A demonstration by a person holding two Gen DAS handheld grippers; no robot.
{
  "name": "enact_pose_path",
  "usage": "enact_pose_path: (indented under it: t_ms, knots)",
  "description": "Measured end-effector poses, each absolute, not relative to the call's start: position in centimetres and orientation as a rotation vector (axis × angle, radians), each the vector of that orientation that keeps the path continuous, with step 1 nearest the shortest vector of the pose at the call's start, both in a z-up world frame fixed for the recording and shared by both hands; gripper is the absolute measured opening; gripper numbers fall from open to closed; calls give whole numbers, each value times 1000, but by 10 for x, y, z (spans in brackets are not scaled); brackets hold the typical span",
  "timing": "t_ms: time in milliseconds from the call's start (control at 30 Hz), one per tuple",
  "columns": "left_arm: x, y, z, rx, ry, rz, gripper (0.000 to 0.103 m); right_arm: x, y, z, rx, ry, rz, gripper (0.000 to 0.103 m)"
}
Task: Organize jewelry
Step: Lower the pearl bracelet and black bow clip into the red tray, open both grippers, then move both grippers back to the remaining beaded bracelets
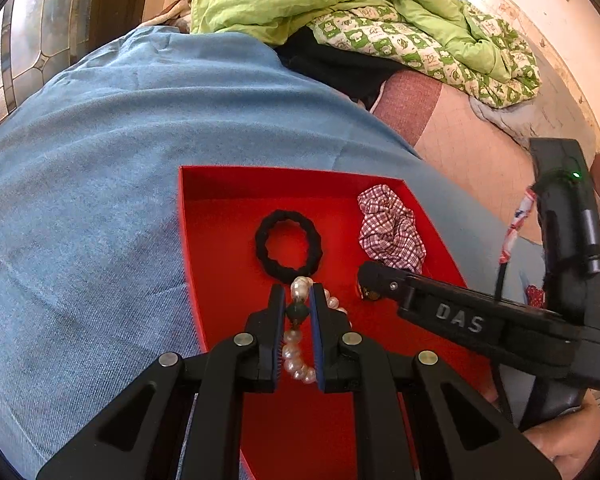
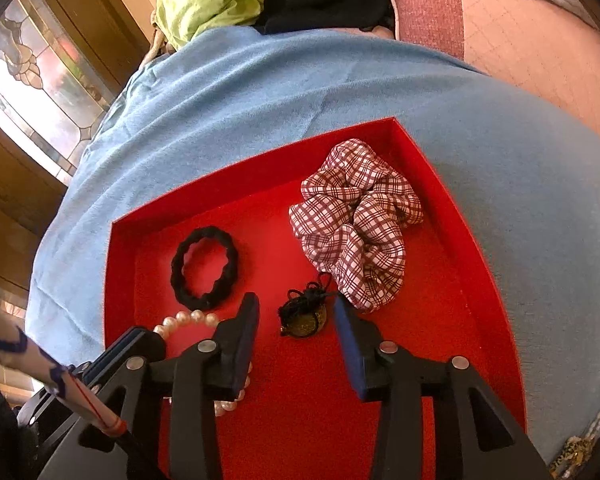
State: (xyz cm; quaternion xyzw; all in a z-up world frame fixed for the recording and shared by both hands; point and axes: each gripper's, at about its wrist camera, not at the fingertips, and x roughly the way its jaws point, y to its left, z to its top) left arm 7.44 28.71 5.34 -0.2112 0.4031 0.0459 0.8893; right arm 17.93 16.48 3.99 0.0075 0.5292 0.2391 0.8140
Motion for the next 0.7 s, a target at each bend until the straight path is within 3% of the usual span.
enact_pose_path:
  t_ms: [100,167,700]
  knots:
    - [73,288,58,-449,817,93,15,175,160,47,37,1120,529,42]
    - [72,286,60,-442,806,105,24,171,155,53,53,1111,539,42]
    - [70,240,79,-315,759,82,25,110,62,81,157,1043,540,42]
